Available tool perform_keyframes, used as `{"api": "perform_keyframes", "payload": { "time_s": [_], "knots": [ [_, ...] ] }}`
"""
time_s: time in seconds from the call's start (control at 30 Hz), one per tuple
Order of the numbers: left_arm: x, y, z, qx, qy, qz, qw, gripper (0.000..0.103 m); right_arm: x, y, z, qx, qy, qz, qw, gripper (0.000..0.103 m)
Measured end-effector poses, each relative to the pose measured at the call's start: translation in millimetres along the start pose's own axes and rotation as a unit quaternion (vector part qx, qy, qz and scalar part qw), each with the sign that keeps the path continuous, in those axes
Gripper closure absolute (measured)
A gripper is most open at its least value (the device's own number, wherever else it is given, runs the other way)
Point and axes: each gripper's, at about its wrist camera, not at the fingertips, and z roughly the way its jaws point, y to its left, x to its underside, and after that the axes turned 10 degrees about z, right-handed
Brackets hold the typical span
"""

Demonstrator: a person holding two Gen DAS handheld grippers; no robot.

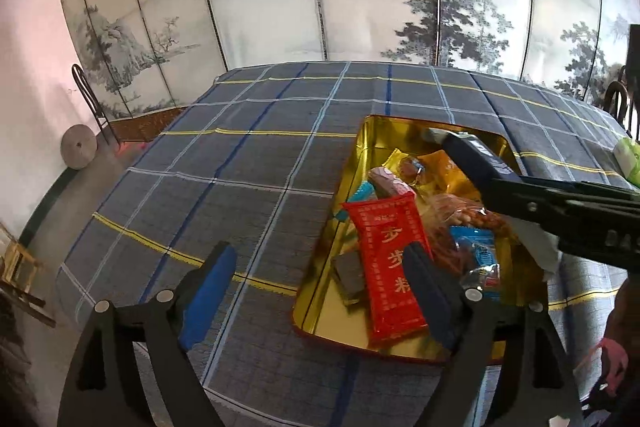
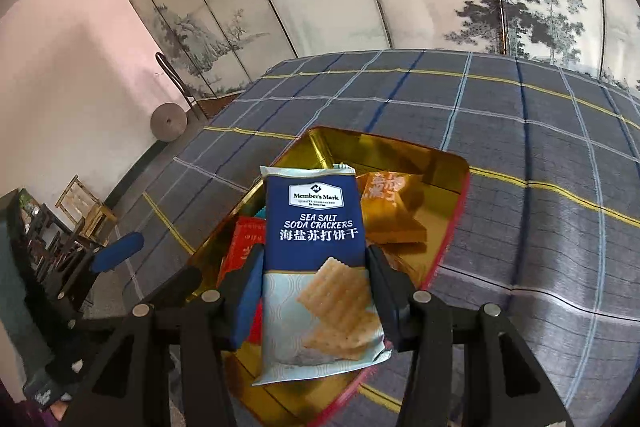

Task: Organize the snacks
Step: 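Carry the soda cracker packet into the tin and open the right gripper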

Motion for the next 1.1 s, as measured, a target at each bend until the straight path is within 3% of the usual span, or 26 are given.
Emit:
{"api": "perform_keyframes", "payload": {
  "time_s": [0.6, 0.73, 0.9, 1.1],
  "knots": [
    [1, 13, -8, -0.005, -0.019, -0.012, 0.9997, 0.015, -1, 16, 24, 0.017, 0.0, -0.008, 1.0, 0.05],
    [-1, 12, -13, -0.01, -0.024, -0.012, 0.9996, 0.014, 4, 14, 5, 0.005, -0.016, -0.002, 1.0, 0.05],
    [-2, 11, -35, -0.029, -0.057, -0.019, 0.9977, 0.014, 18, 16, -36, 0.006, -0.061, -0.02, 0.998, 0.05],
    [-5, 9, -66, -0.02, -0.079, -0.03, 0.9962, 0.005, 38, 26, -87, 0.02, -0.114, -0.052, 0.992, 0.05]
  ]
}}
